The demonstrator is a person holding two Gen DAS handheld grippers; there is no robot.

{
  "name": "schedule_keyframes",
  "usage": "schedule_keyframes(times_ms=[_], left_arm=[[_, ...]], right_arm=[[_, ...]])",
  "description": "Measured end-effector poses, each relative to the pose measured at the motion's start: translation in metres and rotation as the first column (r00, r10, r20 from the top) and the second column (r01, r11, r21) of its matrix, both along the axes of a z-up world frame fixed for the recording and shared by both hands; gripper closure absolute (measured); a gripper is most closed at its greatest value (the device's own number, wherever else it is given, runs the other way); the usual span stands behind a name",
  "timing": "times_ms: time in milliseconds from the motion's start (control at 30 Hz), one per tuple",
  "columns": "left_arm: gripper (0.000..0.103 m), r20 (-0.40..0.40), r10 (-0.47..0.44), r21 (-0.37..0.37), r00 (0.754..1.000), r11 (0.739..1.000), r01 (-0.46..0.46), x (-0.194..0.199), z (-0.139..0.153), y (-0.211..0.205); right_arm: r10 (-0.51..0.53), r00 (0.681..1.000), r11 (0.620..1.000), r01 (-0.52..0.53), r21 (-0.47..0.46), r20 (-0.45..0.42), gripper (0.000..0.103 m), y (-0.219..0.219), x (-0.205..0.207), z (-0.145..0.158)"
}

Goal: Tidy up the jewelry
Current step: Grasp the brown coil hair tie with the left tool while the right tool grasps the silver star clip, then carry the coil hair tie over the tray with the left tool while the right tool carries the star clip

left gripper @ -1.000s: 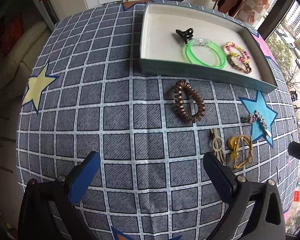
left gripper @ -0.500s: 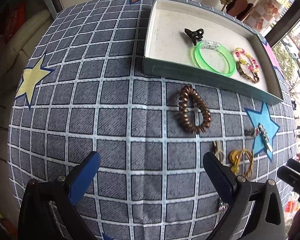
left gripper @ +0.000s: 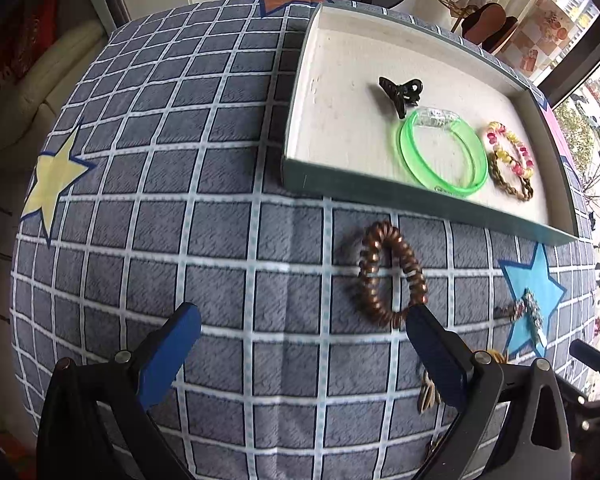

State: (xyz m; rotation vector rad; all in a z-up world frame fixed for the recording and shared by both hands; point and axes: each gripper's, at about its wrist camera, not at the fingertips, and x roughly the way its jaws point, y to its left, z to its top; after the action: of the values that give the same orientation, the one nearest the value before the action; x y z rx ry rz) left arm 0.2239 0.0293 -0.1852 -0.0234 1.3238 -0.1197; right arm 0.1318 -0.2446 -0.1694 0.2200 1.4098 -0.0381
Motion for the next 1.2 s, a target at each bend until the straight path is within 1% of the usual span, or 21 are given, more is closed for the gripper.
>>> schedule_keyframes(times_ms=[100,267,300,367,400,500,533,633,700,767,800,867,900,933,1000,1067,1167,1200], left_arm=[[0.0,0.0,-0.006,0.005,1.0,1.0,0.006,0.006,-0.003,-0.004],[0.0,0.0,-0.019,0.026,1.0,0.999,0.019,0.014,-0.009,-0.01],[0.0,-0.001,-0.018,0.028,1.0,0.999,0.018,0.018,-0.012,-0.015],[0.0,-0.007,-0.015,0.031,1.0,0.999,0.015,0.022,-0.015,-0.017],[0.0,-0.008,-0.016,0.033,1.0,0.999,0.017,0.022,-0.017,-0.017],[0.002,-0.005,-0.036,0.063,0.999,0.997,0.036,0.021,-0.027,-0.026],[0.003,-0.001,-0.044,0.063,0.999,0.997,0.044,0.02,-0.027,-0.028],[0.013,0.014,-0.06,0.058,0.998,0.997,0.06,0.022,-0.029,-0.042],[0.018,0.021,-0.072,0.057,0.997,0.996,0.07,0.022,-0.028,-0.053],[0.032,0.035,-0.092,0.055,0.995,0.994,0.09,0.024,-0.026,-0.061],[0.035,0.038,-0.102,0.055,0.994,0.993,0.1,0.028,-0.024,-0.071],[0.046,0.042,-0.125,0.055,0.991,0.991,0.122,0.03,-0.019,-0.081],[0.049,0.043,-0.135,0.053,0.99,0.99,0.133,0.032,-0.017,-0.086],[0.055,0.045,-0.14,0.051,0.989,0.989,0.138,0.034,-0.014,-0.091],[0.055,0.045,-0.144,0.042,0.989,0.989,0.142,0.034,-0.012,-0.101],[0.074,0.048,-0.147,0.04,0.988,0.989,0.145,0.034,-0.01,-0.107],[0.08,0.043,-0.157,0.011,0.987,0.988,0.156,0.035,-0.01,-0.108],[0.08,0.047,-0.16,0.002,0.986,0.987,0.16,0.035,-0.01,-0.109]], right_arm=[[0.016,1.0,1.0,-0.016,-0.011,0.005,0.001,0.002,0.004,-0.003],[0.038,0.999,0.999,-0.038,-0.037,-0.009,0.007,0.006,0.016,-0.012],[0.041,0.999,0.998,-0.042,-0.041,-0.011,0.008,0.007,0.018,-0.014],[0.052,0.998,0.997,-0.053,-0.051,-0.022,0.02,0.011,0.023,-0.019],[0.06,0.998,0.995,-0.061,-0.077,-0.016,0.022,0.012,0.023,-0.02],[0.086,0.996,0.991,-0.087,-0.099,-0.009,0.025,0.02,0.03,-0.022],[0.093,0.996,0.99,-0.093,-0.108,-0.007,0.028,0.022,0.034,-0.022],[0.113,0.994,0.984,-0.114,-0.139,-0.01,0.032,0.03,0.04,-0.023],[0.128,0.992,0.98,-0.128,-0.153,-0.01,0.033,0.036,0.042,-0.024],[0.142,0.99,0.977,-0.141,-0.158,-0.005,0.034,0.043,0.045,-0.026],[0.145,0.99,0.977,-0.143,-0.158,-0.002,0.036,0.044,0.042,-0.026],[0.147,0.989,0.977,-0.145,-0.157,0.001,0.038,0.051,0.045,-0.029],[0.148,0.989,0.977,-0.146,-0.156,0.003,0.041,0.051,0.04,-0.029],[0.149,0.989,0.977,-0.146,-0.156,0.004,0.045,0.052,0.041,-0.028],[0.145,0.989,0.978,-0.142,-0.155,0.008,0.051,0.055,0.039,-0.027],[0.141,0.99,0.978,-0.138,-0.154,0.008,0.055,0.052,0.037,-0.028],[0.138,0.99,0.979,-0.134,-0.155,0.012,0.062,0.05,0.038,-0.026],[0.135,0.991,0.979,-0.131,-0.155,0.015,0.07,0.049,0.038,-0.026]])
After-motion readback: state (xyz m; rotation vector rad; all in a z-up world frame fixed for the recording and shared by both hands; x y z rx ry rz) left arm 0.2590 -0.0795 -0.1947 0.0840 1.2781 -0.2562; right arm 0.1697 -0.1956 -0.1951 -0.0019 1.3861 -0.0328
